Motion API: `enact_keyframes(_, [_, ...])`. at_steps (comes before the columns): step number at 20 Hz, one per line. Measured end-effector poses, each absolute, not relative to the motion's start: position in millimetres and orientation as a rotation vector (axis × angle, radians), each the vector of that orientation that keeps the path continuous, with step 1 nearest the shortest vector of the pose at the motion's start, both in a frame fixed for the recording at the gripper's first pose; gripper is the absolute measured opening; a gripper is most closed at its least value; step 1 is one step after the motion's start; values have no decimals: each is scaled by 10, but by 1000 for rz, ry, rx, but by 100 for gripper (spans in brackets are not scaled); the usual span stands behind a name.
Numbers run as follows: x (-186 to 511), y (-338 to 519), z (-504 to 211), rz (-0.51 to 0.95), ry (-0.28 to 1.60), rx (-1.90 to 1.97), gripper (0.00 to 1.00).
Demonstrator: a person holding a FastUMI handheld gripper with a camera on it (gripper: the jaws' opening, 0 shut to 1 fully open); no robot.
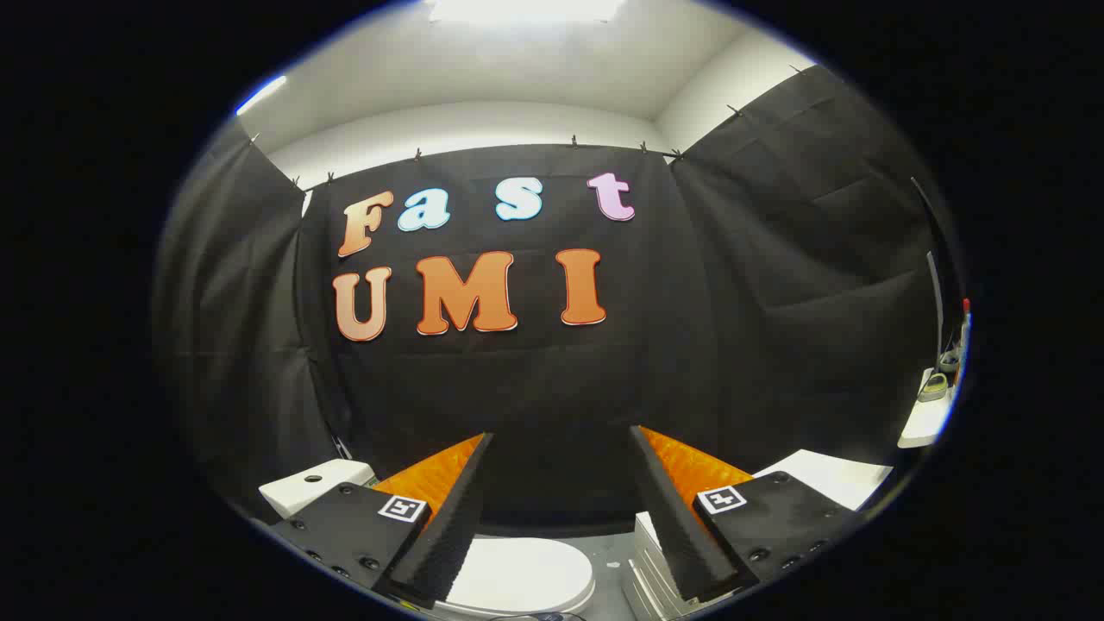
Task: Open the toilet lid.
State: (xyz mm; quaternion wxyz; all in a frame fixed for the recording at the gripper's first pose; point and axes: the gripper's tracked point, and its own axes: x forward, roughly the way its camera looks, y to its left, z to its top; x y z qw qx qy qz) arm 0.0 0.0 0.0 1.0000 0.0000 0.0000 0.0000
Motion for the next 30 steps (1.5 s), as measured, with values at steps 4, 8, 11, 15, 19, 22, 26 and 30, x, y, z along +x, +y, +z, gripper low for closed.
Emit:
enact_keyframes(4, [17, 50, 35, 8, 1, -5, 98])
enact_keyframes(8, [17, 97, 67, 16, -3, -17, 98])
enact_keyframes(11, [12, 123, 80, 22, 1, -16, 98])
enact_keyframes(15, [28, 147, 66, 23, 7, -19, 98])
enact_keyframes(19, [31, 158, 33, 24, 12, -17, 98])
enact_keyframes(22, [37, 167, -63, 26, 21, -10, 98])
enact_keyframes(26, [78, 169, -407, 32, 55, 11, 98])
enact_keyframes(30, [164, 141, -949, 23, 115, 49, 98])
